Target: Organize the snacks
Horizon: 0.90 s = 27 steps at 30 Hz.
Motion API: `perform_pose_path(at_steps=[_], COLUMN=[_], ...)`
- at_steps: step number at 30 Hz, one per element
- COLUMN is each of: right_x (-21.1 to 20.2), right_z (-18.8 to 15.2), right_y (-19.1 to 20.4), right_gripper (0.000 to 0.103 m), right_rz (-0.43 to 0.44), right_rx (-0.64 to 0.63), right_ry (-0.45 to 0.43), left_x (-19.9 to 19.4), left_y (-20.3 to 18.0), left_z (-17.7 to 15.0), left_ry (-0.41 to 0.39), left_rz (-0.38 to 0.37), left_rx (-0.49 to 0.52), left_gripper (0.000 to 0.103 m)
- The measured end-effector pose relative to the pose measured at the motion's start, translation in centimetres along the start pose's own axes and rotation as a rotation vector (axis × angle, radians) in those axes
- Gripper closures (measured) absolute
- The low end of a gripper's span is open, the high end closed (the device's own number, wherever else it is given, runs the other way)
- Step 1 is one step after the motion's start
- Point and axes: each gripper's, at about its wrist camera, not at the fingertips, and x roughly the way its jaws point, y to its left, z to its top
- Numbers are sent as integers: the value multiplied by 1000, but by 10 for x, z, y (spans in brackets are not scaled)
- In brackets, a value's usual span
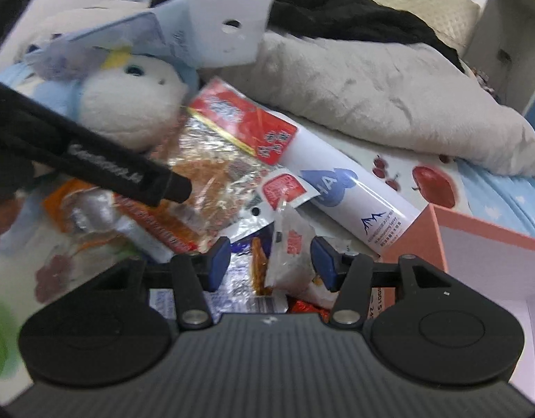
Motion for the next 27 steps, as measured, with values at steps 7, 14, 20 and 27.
perform_pose_path(at_steps=[7,14,20,27], right_x=[19,21,22,16], right_z=[1,6,11,9], right_y=[3,2,-6,-6], right_gripper=[58,72,73,74], right_rz=[-41,-8,43,85], right_rx=[-38,-66,-41,-35], right_ry=[50,101,127,114], left_x=[19,20,19,11], left_y=[6,-5,-14,-20], left_z=[5,6,8,-1], left_ry=[53,106,133,124], left_rz=[-37,-47,-30,9], left_rx=[-27,-41,-78,-141], left_gripper=[31,36,65,77])
